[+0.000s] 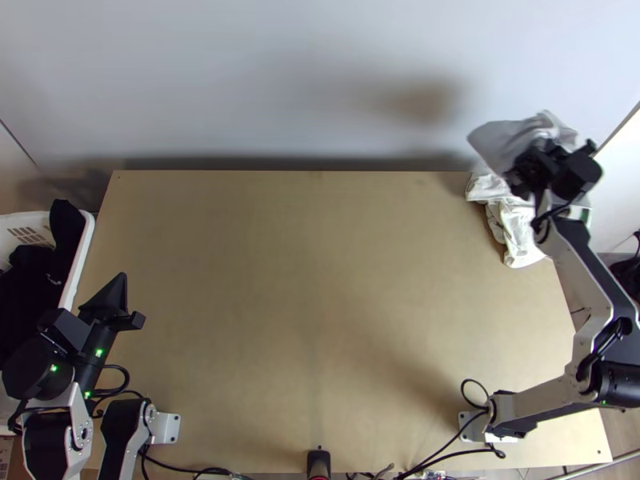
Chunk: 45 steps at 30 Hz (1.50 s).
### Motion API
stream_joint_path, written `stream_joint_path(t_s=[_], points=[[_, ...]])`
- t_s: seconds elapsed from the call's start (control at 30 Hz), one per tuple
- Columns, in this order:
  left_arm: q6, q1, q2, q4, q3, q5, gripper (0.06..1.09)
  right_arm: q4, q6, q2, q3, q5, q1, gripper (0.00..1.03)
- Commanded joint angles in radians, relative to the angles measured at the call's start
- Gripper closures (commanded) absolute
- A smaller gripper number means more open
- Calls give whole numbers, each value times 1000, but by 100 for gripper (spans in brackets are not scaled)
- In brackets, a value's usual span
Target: Fold the t-shirt
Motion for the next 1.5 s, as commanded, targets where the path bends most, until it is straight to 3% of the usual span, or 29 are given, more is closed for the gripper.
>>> stream_joint_path(t_s=[0.0, 0.37, 0.5, 0.7, 0.93, 1.2, 1.47], points=[[10, 19, -1, -12, -14, 1, 105, 63, -54, 86, 15, -84, -176, 100], [22, 42, -18, -23, -29, 1, 105, 111, -163, 212, 108, -190, -321, 100], [16, 43, -19, -21, -49, 1, 105, 212, -225, 252, 42, -220, -346, 100], [19, 56, -22, -23, -58, 1, 105, 312, -247, 284, -111, -219, -298, 100], [36, 65, -24, -37, -57, 1, 105, 401, -244, 373, -172, -61, -171, 100], [44, 74, -33, -58, -58, 1, 105, 402, -189, 373, -252, 113, -31, 100], [33, 74, -38, -60, -58, 3, 105, 404, -147, 381, -346, 128, 4, 100]])
